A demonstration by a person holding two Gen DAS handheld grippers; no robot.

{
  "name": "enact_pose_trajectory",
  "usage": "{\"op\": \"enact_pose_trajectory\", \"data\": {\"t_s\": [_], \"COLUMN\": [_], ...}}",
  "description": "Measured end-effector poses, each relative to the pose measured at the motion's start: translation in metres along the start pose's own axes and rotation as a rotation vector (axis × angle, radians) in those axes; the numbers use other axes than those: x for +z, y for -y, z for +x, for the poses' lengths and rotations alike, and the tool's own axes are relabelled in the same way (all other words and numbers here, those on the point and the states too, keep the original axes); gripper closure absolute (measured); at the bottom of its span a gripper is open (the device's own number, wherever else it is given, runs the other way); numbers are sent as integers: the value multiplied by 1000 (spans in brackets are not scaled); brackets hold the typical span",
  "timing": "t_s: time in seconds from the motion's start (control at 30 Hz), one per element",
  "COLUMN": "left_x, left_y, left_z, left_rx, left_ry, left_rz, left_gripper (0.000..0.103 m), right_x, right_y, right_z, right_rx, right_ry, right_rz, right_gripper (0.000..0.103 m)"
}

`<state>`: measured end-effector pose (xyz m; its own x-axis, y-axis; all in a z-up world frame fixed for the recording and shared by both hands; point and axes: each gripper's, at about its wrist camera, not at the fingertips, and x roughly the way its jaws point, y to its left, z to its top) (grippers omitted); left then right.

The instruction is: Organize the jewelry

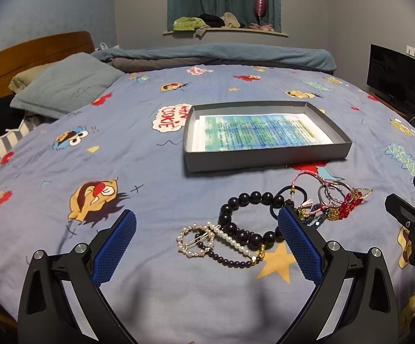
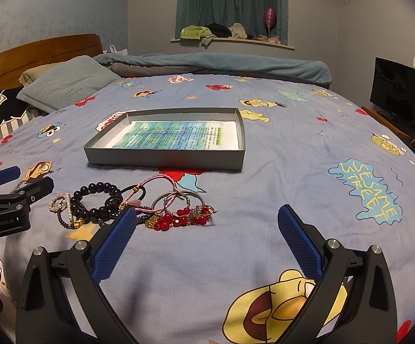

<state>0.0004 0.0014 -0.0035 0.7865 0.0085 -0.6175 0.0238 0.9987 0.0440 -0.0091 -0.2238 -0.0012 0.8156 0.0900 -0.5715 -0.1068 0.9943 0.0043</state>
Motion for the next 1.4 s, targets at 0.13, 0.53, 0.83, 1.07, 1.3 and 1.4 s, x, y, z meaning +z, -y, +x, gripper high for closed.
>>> {"op": "enact_pose_trajectory", "data": {"t_s": [0.13, 0.53, 0.83, 1.07, 1.3, 1.4], "left_x": [0, -1, -5, -9, -17, -21], "left_y": [0, -2, -22, -43, -46, -48], "left_z": [0, 1, 12, 30, 39, 48], "left_rx": [2, -4, -12, -5, -34, -64], "left_ry": [-1, -7, -29, -72, -104, -144], "left_rz": [-1, -5, 2, -4, 38, 34], "left_gripper": [5, 5, 5, 5, 8, 22], "right_x": [0, 0, -1, -3, -6, -7], "right_y": [0, 1, 11, 16, 12, 15], "right_z": [0, 1, 14, 40, 53, 56], "right_rx": [0, 3, 42, 73, 92, 104], "right_ry": [-2, -4, -45, -106, -133, -146], "right_rz": [0, 1, 45, 67, 65, 81], "right_gripper": [5, 5, 5, 20, 43, 52]}}
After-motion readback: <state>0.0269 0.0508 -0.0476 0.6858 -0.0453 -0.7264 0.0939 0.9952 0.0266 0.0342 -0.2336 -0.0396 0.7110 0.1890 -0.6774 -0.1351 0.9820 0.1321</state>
